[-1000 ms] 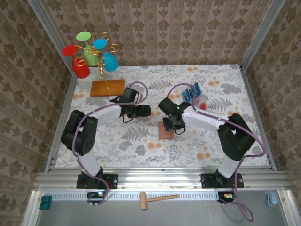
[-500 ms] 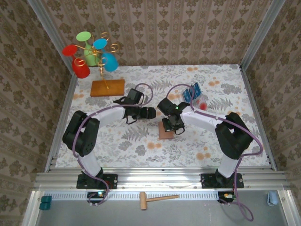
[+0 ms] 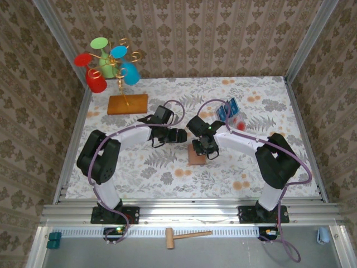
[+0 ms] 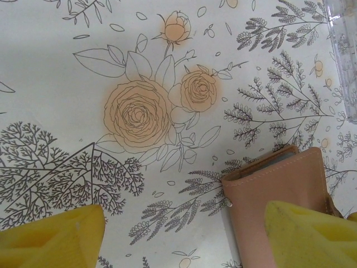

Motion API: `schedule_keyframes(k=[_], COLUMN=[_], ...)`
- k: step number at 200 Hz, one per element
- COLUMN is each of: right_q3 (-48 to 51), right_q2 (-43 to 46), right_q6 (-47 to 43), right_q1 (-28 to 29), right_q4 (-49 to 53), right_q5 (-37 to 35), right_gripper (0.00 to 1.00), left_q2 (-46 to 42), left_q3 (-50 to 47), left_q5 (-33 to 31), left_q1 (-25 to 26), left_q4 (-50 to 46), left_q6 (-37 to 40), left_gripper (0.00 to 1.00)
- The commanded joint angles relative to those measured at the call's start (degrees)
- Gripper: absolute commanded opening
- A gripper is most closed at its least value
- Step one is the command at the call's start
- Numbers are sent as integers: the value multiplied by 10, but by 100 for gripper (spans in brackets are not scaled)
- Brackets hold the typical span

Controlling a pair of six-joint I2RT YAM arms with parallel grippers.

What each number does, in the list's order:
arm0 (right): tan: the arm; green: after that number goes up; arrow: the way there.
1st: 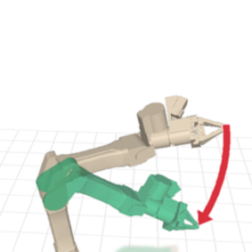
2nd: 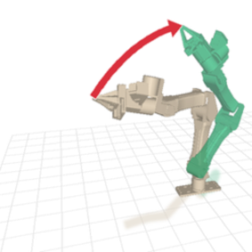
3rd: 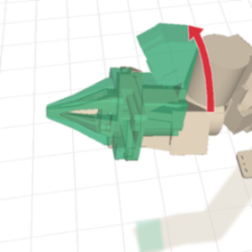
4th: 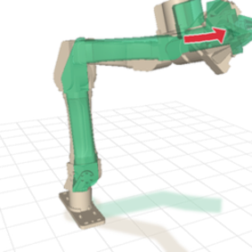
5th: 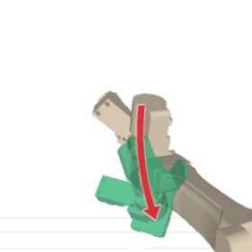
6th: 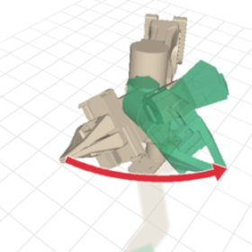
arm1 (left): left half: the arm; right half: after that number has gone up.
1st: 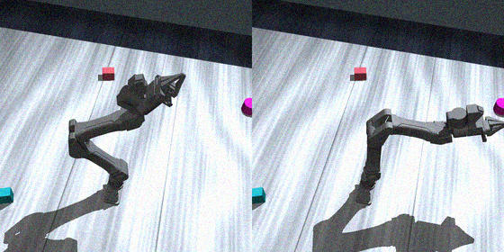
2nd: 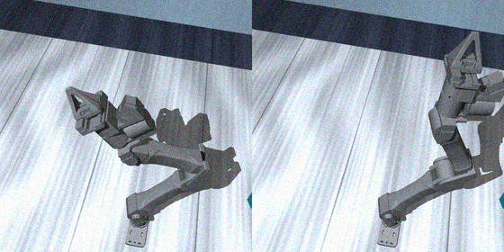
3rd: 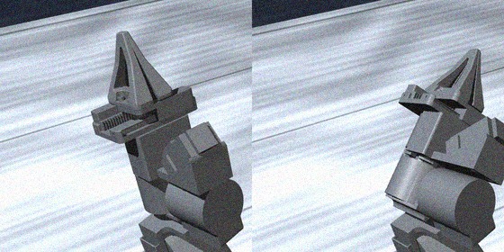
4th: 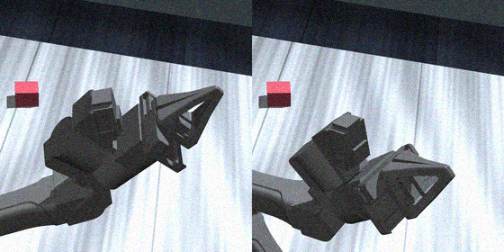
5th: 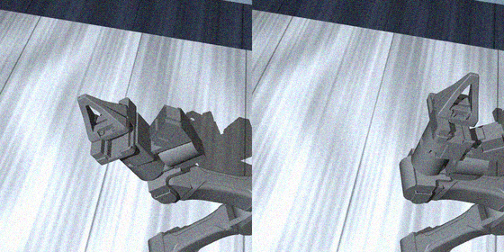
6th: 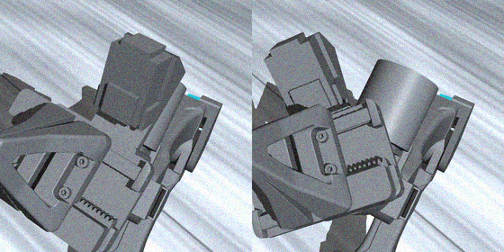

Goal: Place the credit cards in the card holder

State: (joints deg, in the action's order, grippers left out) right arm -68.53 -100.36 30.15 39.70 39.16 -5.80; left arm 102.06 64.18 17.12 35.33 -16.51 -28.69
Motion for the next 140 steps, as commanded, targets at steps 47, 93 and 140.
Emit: schedule_keyframes(k=[47, 93, 140], right_q3=[-18, -14, -12], right_q2=[10, -3, -8], right_q6=[0, -4, -7], right_q1=[2, 1, -1], right_q4=[26, 24, 22], right_q5=[-27, -28, -27], right_gripper=[24, 15, 13], left_q2=[4, 3, 2], left_q3=[22, 23, 26], left_q5=[-1, 1, 0], left_q1=[1, 2, 2], left_q4=[-10, -12, -18], left_q6=[12, 14, 20], left_gripper=[76, 76, 76])
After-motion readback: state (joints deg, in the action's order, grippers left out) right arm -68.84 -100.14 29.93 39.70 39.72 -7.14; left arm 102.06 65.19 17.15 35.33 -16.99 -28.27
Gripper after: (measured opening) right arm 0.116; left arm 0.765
